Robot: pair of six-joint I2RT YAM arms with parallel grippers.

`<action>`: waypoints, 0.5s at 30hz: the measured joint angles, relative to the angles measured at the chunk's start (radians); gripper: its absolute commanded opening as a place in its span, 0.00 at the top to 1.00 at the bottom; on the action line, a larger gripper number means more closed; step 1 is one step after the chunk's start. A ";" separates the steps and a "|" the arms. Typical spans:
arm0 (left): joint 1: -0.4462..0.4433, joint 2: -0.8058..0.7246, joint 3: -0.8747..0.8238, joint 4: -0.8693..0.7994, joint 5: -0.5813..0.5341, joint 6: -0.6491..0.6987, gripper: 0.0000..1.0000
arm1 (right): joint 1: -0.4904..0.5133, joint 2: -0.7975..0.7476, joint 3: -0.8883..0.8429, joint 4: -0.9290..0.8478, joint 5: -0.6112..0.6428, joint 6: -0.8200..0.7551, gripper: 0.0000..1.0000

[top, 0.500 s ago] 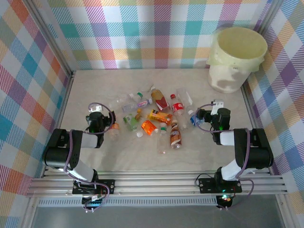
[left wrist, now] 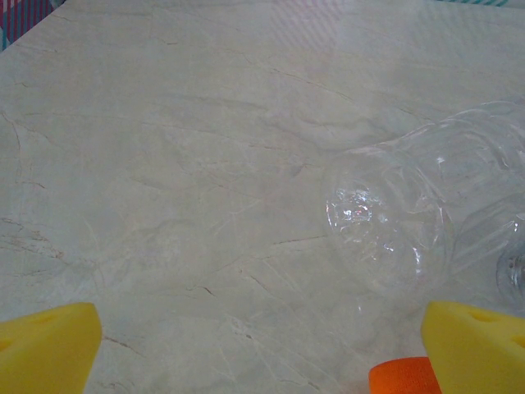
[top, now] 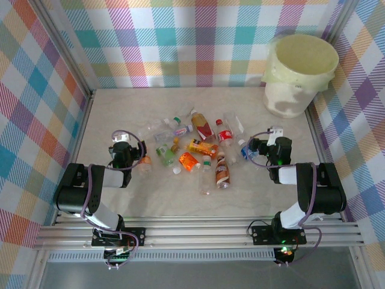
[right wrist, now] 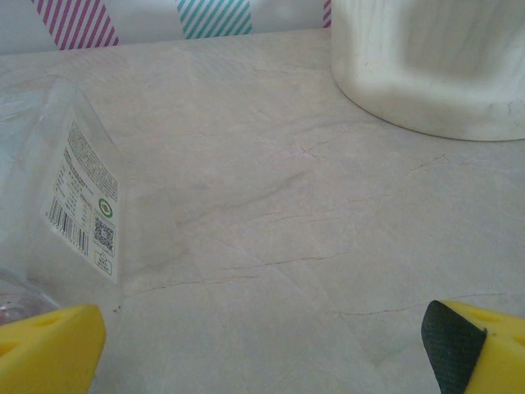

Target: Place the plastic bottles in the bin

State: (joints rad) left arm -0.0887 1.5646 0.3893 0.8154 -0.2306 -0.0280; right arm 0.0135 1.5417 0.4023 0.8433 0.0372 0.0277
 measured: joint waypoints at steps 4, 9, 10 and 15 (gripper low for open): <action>0.000 0.000 0.000 0.000 0.000 0.000 0.00 | 0.000 0.000 0.000 0.000 0.000 0.000 0.00; 0.000 0.000 0.000 0.000 0.000 0.000 0.00 | 0.000 0.000 0.000 0.000 0.000 0.000 0.00; 0.000 0.000 0.000 0.000 -0.003 0.000 0.00 | 0.000 0.000 0.000 0.000 0.000 0.000 0.00; 0.000 -0.070 0.022 -0.108 -0.017 0.000 0.00 | 0.000 -0.038 0.000 -0.057 -0.003 0.000 0.00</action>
State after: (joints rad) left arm -0.0891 1.4944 0.4110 0.7074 -0.2474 -0.0280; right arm 0.0135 1.5040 0.4026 0.7860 0.0345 0.0277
